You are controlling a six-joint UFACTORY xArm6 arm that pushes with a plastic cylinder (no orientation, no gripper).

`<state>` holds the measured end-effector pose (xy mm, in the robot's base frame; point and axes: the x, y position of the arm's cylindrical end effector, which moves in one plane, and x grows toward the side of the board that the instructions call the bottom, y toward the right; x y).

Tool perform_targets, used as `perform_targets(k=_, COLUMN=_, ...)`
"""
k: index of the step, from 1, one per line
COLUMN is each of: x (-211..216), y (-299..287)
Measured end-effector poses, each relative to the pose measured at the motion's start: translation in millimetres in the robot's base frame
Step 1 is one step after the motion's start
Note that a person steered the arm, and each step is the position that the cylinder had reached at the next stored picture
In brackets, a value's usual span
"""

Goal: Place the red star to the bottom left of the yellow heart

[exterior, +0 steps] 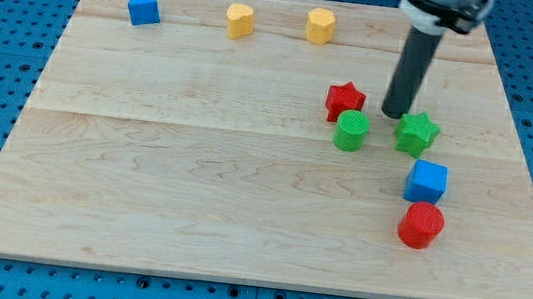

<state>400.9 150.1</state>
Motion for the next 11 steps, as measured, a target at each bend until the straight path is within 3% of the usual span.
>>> perform_targets(k=1, x=10.9, y=-37.1)
perform_targets(k=3, x=-13.0, y=-159.3)
perform_targets(k=5, x=-12.8, y=-80.4)
perform_targets(k=7, x=-65.1, y=-162.9)
perform_targets(k=8, x=-70.1, y=-194.7)
perform_targets(k=10, x=-46.3, y=-119.1)
perform_targets(k=11, x=7.4, y=-64.9)
